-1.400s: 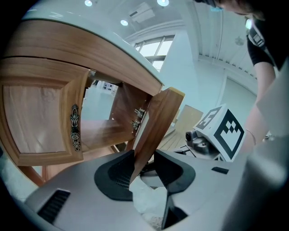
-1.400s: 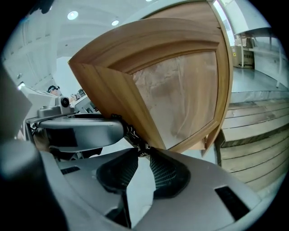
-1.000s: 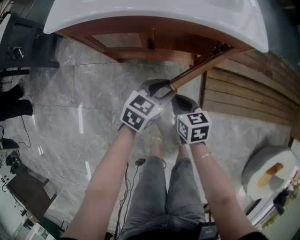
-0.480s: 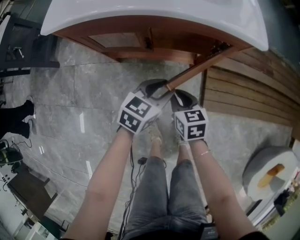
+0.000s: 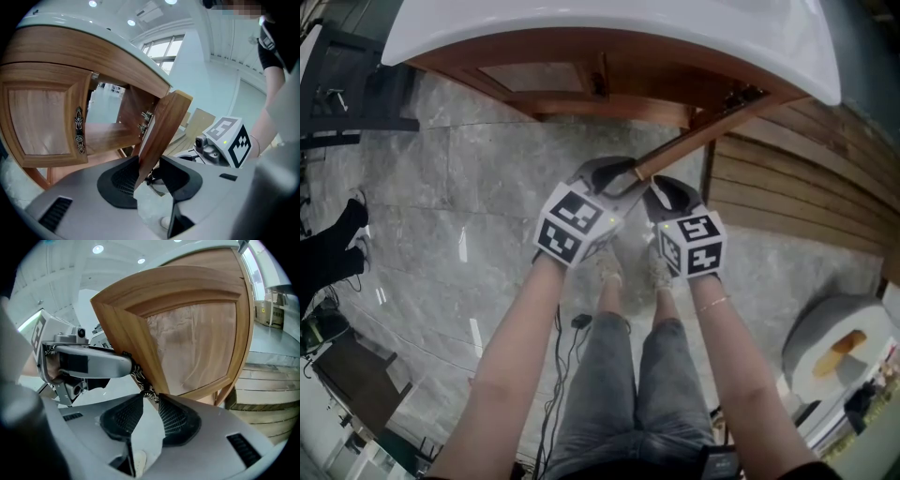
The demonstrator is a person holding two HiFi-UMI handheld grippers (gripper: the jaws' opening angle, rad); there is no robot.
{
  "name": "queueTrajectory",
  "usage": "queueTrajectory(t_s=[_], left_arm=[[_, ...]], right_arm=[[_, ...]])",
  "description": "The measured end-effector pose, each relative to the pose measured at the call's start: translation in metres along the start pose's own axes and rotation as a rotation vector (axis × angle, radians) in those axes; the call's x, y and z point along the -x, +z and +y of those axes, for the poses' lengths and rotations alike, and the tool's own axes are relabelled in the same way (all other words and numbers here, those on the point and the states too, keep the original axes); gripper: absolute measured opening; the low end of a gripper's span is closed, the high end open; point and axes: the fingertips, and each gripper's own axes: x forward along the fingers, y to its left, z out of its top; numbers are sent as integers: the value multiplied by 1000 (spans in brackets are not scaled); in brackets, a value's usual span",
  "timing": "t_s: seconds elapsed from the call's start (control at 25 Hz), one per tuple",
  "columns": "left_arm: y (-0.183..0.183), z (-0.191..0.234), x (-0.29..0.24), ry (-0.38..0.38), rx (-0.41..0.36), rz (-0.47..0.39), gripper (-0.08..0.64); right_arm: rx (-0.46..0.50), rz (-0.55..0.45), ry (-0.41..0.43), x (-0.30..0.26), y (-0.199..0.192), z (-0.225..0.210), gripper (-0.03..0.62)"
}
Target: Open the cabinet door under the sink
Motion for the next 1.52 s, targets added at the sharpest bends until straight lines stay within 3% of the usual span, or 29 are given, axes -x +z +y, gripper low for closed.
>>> queueTrajectory(t_s=[0.52, 1.08, 1.52], left_arm=[[0, 0, 0, 2, 9, -12, 140], [-1, -5, 1, 4, 14, -20, 140], [-11, -36, -2, -8, 37, -14, 135]], right_arm=[[53, -4, 69, -3, 3, 8, 107], [21, -1, 120, -10, 6, 7, 92], [52, 40, 198, 12, -16, 2, 91]])
